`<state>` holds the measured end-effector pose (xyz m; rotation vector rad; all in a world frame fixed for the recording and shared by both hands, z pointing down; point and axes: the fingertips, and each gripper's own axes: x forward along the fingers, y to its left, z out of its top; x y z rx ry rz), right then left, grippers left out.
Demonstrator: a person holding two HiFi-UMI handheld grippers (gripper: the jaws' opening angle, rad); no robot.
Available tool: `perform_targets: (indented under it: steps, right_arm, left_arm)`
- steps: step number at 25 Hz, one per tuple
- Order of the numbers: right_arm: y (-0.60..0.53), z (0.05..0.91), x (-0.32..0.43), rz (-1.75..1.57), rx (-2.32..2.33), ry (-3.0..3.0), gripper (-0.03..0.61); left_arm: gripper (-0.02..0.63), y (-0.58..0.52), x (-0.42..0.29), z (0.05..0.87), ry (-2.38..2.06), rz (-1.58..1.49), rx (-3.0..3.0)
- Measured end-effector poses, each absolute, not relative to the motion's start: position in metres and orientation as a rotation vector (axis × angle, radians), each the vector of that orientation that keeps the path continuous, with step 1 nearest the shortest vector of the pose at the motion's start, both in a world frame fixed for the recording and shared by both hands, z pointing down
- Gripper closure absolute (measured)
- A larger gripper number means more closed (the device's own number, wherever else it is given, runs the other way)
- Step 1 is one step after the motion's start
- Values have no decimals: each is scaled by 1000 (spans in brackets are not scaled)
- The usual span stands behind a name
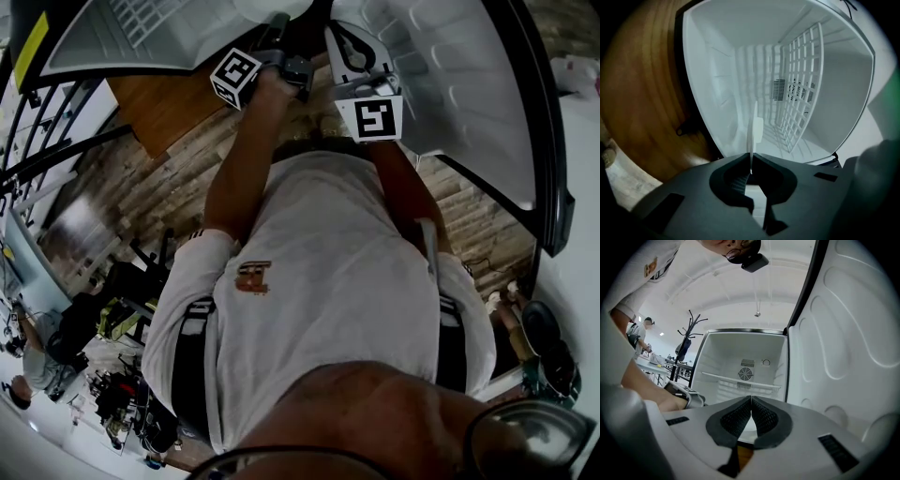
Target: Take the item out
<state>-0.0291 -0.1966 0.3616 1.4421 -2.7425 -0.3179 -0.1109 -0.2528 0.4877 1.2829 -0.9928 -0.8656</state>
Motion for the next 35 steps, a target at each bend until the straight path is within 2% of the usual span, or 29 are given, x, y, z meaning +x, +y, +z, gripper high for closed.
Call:
perform_targets:
  steps: [16,35]
  right_arm:
    - [-179,345,-31,-284,1412,-2832,546]
    - [-169,347,-34,-266,1354,-2858,546]
  left_arm:
    - [586,-214,-108,444,-958,-878,1343]
    - [586,-200,-108,440,-984,-893,1336]
